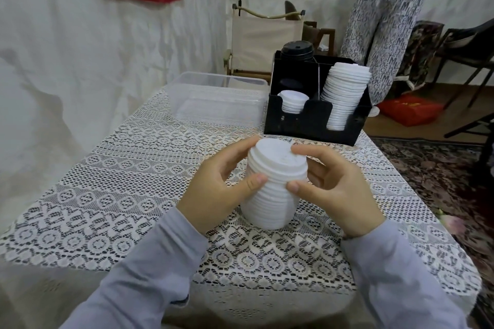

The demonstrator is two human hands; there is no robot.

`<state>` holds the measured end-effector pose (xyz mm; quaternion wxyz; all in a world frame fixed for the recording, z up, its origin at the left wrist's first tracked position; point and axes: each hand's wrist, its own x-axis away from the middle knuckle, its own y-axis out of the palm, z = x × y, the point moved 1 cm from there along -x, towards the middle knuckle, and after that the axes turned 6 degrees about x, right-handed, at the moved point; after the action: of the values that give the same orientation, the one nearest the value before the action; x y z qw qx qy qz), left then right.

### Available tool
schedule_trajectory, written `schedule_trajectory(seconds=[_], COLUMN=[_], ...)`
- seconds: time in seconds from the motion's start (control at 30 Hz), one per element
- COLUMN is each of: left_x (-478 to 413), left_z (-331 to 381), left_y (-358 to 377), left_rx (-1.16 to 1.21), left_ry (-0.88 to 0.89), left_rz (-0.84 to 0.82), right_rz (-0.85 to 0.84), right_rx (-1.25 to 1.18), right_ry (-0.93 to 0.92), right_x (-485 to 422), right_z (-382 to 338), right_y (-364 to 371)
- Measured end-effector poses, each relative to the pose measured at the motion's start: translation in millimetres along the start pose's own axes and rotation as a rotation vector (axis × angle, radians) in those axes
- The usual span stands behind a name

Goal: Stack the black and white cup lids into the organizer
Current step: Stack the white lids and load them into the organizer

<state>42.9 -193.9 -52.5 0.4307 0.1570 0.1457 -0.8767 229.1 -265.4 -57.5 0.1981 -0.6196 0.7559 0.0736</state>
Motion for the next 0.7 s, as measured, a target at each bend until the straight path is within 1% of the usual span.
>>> schedule_trajectory(seconds=[0.17, 0.23, 0.33, 0.43, 0.53, 0.7], left_x=[1.7, 0.0, -1.3, -0.8, -1.3, -1.4], left_z=[-1.9, 1.4, 1.9, -3.6, -7.7, -10.5], left_y=[-1.3, 1.3, 2.0, -0.7, 1.5, 2.7], left_rx=[0.054, 0.089, 0.101, 0.071, 0.02, -0.031], left_ry=[-0.024, -0.041, -0.073, -0.125, -0.151, -0.143], left_rz=[-0.005, 0.016, 0.04, -0.052, -0.132, -0.094], right_rz=[0.018, 0.075, 0.212, 0.295, 0.293, 0.257], right_rx=[0.083, 0.089, -0.018, -0.05, -0.011, 0.004], right_ry=[-0.042, -0.067, -0.082, -0.071, -0.043, -0.039], right_x=[1.2, -1.9, -5.9, -4.5, -1.2, 1.4], right_z=[-3.6, -8.0, -14.6, -15.9, -14.1, -12.6], right_y=[5.1, 7.4, 1.8, -8.2, -10.8, -11.9])
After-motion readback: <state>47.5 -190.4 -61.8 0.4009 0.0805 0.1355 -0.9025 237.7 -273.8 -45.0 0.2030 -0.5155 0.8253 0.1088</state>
